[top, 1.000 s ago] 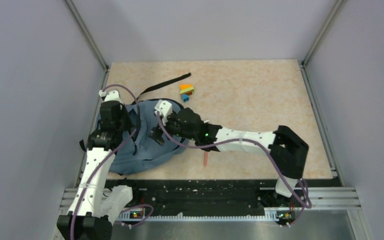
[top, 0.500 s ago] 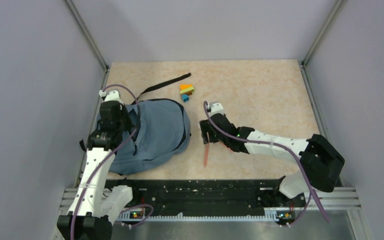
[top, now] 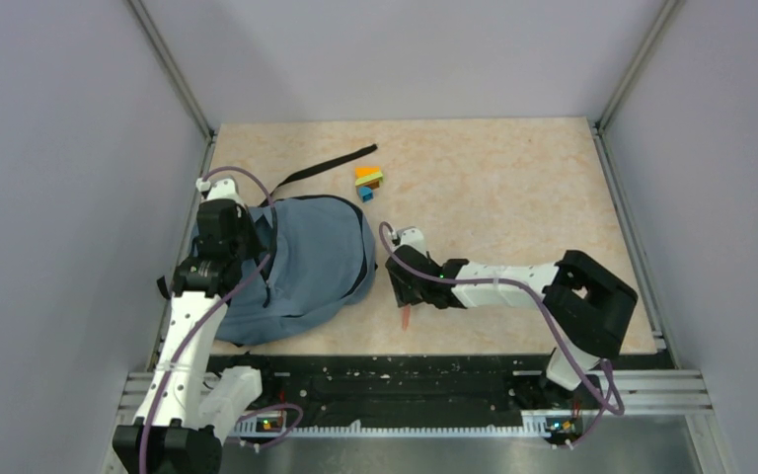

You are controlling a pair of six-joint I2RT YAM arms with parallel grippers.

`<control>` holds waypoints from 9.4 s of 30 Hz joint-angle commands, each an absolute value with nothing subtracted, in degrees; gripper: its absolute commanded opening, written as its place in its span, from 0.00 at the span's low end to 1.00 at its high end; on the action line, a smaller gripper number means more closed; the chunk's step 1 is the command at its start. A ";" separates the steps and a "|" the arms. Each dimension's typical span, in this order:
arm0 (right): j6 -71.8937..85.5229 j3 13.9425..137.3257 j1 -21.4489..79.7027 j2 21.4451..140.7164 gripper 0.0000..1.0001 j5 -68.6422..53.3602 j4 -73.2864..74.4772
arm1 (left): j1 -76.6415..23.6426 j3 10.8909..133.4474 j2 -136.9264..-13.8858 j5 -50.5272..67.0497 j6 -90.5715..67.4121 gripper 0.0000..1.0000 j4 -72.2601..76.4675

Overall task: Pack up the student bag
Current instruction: Pick up the stationery from the center of the board, then place the stationery in the student bag, then pick up the stationery from the center of the board, then place the stationery in the student bag.

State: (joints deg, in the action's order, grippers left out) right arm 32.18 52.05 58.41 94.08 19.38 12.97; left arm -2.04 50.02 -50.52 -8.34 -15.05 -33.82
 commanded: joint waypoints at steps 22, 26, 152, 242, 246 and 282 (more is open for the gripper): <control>34.80 54.19 60.12 95.88 0.05 24.20 14.16 | -2.20 51.77 -49.48 -7.98 -15.29 0.00 -30.32; 34.21 52.53 60.03 92.80 0.00 23.66 11.47 | -2.21 51.77 -49.29 -7.62 -15.29 0.00 -30.32; 13.30 52.17 49.43 78.54 0.57 14.21 17.05 | -2.11 51.24 -46.41 -5.71 -14.07 0.00 -29.05; 52.38 116.37 57.66 131.20 0.00 -23.34 6.77 | -2.15 50.72 -45.42 -0.55 -13.10 0.00 -27.69; 57.29 118.97 57.70 132.81 0.00 -21.78 2.25 | -2.11 50.75 -45.50 -0.28 -13.10 0.00 -27.71; 38.57 106.37 61.79 123.43 0.49 -6.96 -4.34 | -2.11 50.81 -45.21 -1.26 -13.27 0.00 -27.94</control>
State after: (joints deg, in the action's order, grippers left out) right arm 43.33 108.55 61.49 129.95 -6.20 -1.04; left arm -1.93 49.69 -47.37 -2.81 -13.34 -33.15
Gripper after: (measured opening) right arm 0.482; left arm 0.020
